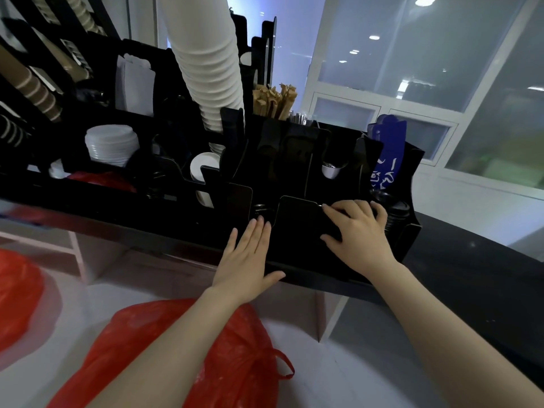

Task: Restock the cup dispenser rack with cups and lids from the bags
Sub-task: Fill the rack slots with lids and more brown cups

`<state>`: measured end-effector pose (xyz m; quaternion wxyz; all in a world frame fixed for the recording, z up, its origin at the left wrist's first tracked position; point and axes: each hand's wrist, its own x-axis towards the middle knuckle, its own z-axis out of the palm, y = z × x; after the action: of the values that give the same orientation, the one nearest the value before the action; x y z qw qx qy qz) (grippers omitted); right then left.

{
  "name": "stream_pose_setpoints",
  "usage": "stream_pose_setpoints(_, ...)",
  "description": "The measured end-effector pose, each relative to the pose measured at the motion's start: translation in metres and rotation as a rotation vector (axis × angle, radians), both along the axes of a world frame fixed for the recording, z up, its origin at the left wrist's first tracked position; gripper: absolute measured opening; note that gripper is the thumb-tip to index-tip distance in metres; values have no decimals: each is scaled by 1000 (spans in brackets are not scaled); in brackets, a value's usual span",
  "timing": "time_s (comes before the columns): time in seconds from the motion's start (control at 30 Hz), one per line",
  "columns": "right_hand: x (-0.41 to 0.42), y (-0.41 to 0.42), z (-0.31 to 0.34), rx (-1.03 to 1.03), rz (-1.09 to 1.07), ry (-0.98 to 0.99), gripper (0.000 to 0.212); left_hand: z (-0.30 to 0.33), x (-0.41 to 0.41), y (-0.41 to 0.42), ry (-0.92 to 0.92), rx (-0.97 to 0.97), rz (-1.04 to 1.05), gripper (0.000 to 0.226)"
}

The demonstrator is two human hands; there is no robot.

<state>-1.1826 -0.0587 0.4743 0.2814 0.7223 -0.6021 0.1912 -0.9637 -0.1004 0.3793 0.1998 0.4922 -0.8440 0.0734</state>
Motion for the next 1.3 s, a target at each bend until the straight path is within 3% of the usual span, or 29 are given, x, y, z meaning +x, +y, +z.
stream_pose_setpoints(0.2, -35, 19, 18, -222, 55, -234, 34, -1, -1, 0, -1, -19, 21, 96)
stream_pose_setpoints(0.47, -77, 26, 30, 68, -121, -323, 66, -5, -2, -3, 3, -39, 36, 97)
stream_pose_setpoints(0.77, -88, 17, 41, 184, -108, -179, 77, -4, -2, -2, 16, -48, 28, 97)
stream_pose_setpoints(1.13, -100, 13, 57, 222, -40, -389, 69, -5, -2, -2, 22, -55, 26, 97)
stream_pose_setpoints(1.3, -90, 15, 45, 62, -20, -266, 62, -5, -2, -2, 29, -47, 25, 97)
